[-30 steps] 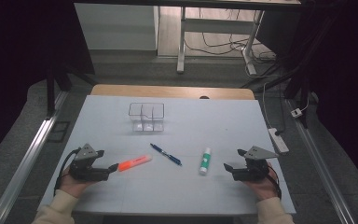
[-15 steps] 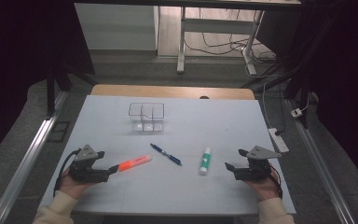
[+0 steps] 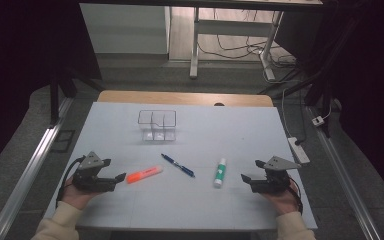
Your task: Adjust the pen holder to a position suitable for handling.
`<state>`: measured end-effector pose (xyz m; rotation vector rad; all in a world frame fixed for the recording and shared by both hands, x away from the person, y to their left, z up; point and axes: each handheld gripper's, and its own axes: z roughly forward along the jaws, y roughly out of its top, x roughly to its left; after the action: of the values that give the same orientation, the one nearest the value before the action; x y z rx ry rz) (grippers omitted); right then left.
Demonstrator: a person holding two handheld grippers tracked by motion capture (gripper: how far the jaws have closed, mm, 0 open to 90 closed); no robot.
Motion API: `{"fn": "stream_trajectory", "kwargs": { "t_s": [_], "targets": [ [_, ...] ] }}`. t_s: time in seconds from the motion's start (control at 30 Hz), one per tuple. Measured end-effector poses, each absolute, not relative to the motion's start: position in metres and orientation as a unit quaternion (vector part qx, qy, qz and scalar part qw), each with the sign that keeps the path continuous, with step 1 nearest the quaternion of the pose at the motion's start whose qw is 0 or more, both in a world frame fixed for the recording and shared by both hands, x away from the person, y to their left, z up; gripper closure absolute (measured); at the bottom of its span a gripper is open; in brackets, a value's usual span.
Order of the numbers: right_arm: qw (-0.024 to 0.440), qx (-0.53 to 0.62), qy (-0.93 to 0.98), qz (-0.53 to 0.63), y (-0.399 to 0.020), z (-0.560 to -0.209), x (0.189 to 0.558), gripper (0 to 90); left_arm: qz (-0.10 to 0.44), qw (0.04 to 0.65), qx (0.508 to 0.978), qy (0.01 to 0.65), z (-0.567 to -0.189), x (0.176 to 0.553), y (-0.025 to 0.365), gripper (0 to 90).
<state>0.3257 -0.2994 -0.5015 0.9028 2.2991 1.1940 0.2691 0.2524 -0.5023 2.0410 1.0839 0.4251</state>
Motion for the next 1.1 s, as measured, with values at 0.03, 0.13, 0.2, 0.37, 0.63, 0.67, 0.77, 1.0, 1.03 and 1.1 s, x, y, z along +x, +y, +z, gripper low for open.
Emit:
{"fn": "stream_trajectory", "kwargs": {
  "t_s": [0.03, 0.13, 0.2, 0.37, 0.63, 0.67, 0.77, 1.0, 1.03, 1.1],
  "targets": [
    [0.198, 0.323, 0.821, 0.427, -0.299, -0.502, 0.326, 21.0, 0.171, 0.388, 0.798, 0.428, -0.498, 0.272, 0.254, 20.3],
    [0.197, 0.322, 0.822, 0.427, -0.299, -0.502, 0.326, 21.1, 0.174, 0.39, 0.795, 0.43, -0.494, 0.276, 0.254, 20.5],
    [0.196, 0.322, 0.821, 0.428, -0.299, -0.502, 0.326, 21.1, 0.175, 0.389, 0.795, 0.43, -0.493, 0.278, 0.254, 20.8],
    [0.196, 0.324, 0.822, 0.426, -0.299, -0.503, 0.327, 21.4, 0.176, 0.385, 0.792, 0.441, -0.491, 0.289, 0.254, 21.7],
    [0.195, 0.325, 0.822, 0.424, -0.298, -0.503, 0.327, 21.4, 0.182, 0.377, 0.792, 0.445, -0.485, 0.305, 0.254, 24.7],
    [0.195, 0.325, 0.823, 0.424, -0.298, -0.504, 0.327, 21.4, 0.182, 0.377, 0.792, 0.445, -0.485, 0.305, 0.254, 25.2],
    [0.194, 0.326, 0.823, 0.424, -0.298, -0.504, 0.327, 21.4, 0.184, 0.377, 0.79, 0.447, -0.483, 0.31, 0.257, 26.2],
    [0.191, 0.333, 0.817, 0.43, -0.3, -0.503, 0.327, 21.5, 0.189, 0.374, 0.787, 0.453, -0.479, 0.319, 0.261, 29.8],
    [0.191, 0.332, 0.817, 0.43, -0.3, -0.503, 0.327, 21.5, 0.19, 0.374, 0.786, 0.453, -0.479, 0.321, 0.262, 30.1],
    [0.192, 0.332, 0.817, 0.43, -0.3, -0.503, 0.327, 21.5, 0.189, 0.374, 0.785, 0.456, -0.478, 0.325, 0.263, 30.3]
  ]
}}
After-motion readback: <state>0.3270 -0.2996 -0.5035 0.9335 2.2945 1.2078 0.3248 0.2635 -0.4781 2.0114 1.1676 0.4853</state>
